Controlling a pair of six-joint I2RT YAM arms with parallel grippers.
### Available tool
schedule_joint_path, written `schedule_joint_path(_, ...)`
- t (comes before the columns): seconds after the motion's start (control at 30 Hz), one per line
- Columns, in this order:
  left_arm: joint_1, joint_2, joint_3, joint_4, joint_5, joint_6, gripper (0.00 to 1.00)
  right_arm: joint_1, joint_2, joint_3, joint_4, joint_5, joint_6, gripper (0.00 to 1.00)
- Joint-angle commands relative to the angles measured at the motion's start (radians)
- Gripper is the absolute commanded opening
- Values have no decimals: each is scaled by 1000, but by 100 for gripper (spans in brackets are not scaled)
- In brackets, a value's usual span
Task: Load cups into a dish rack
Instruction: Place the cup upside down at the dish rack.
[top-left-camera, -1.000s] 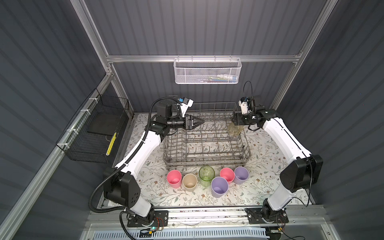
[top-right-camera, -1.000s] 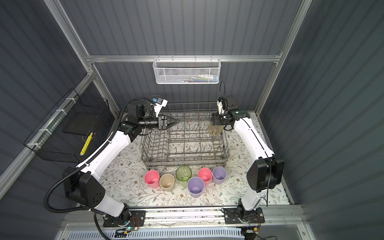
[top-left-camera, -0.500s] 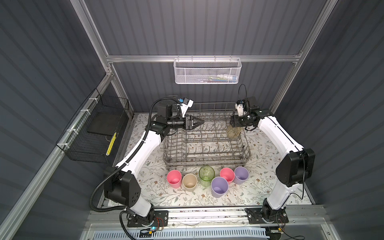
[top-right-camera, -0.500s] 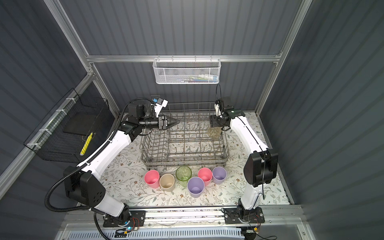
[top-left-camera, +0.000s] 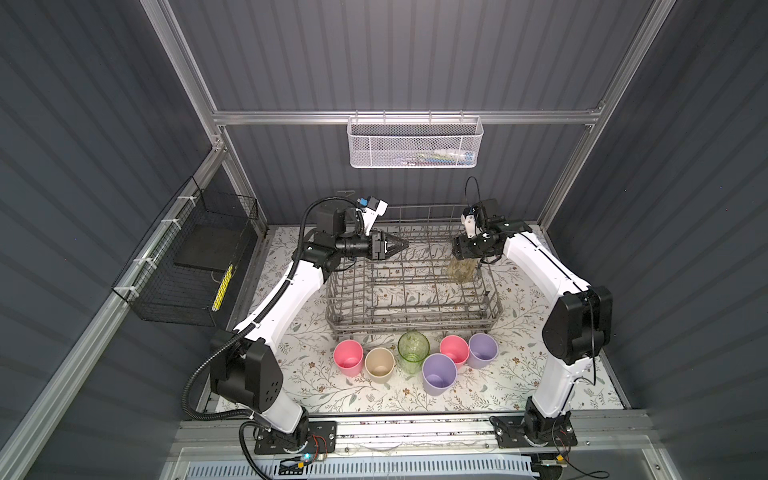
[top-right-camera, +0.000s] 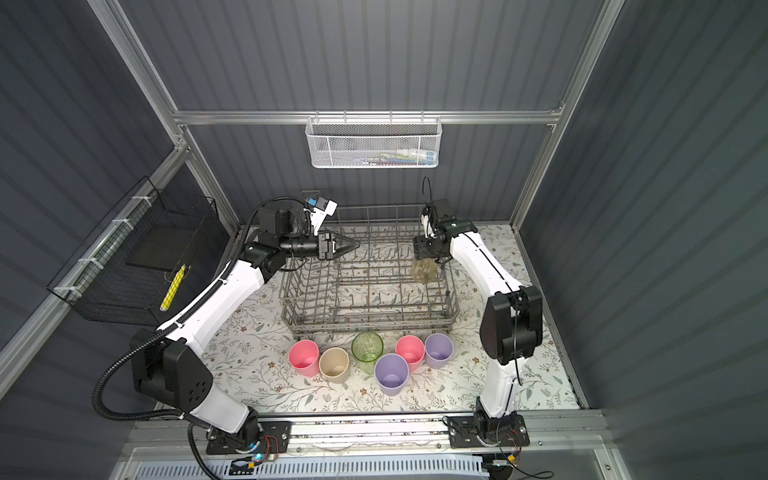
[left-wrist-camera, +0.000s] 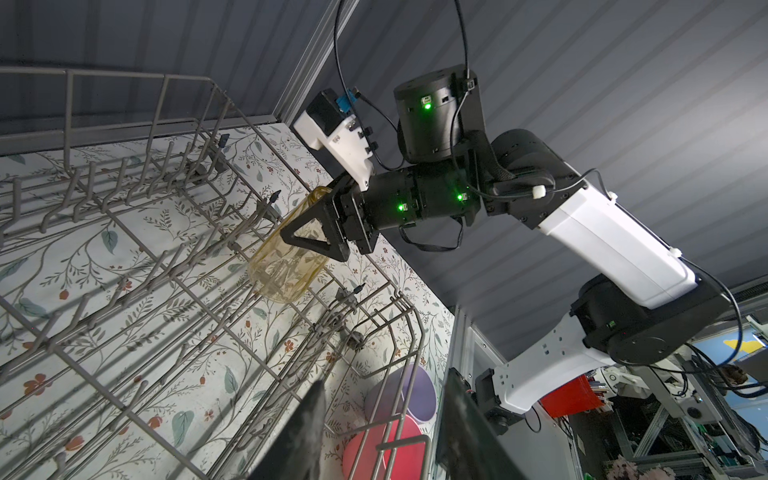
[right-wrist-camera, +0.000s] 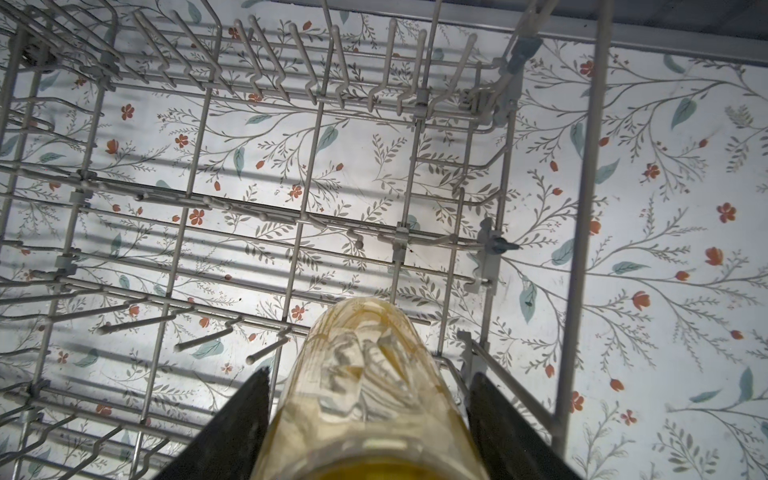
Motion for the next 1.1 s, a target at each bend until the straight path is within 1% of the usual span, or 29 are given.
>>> schedule_joint_path(0.0,-1,16,-7,6,24,7,46,8,6,9,26,38,-4,39)
schedule_joint_path(0.17,-1,20,-11,3,20,8,47,11,13,-19,46,40,7,47)
schedule_joint_path(0.3,-2,21,-13,-20,-9,26,49,19,6,-54,70,54,15,57)
schedule_joint_path(0.47,-1,20,-8,-60,-51,51,55,25,2,-91,95,61,31,65)
schedule_joint_path(0.57,-1,20,-5,-74,-72,59,60,30,-8,-118,121,58,38,71)
schedule_joint_path(0.67,-1,21,-1,-96,-104,66,65,31,-12,-124,125,61,42,81)
schedule_joint_path(0.8,-1,25,3,-120,-144,77,69,31,-31,-143,140,78,47,93)
schedule_joint_path(0.87,-1,20,2,-123,-164,79,72,31,-46,-152,149,90,47,96)
schedule_joint_path(1.0,-1,1,4,-153,-278,82,75,31,-100,-181,180,119,51,98)
schedule_joint_path(1.07,-1,-24,-7,-153,-363,70,81,31,-137,-196,195,135,52,99)
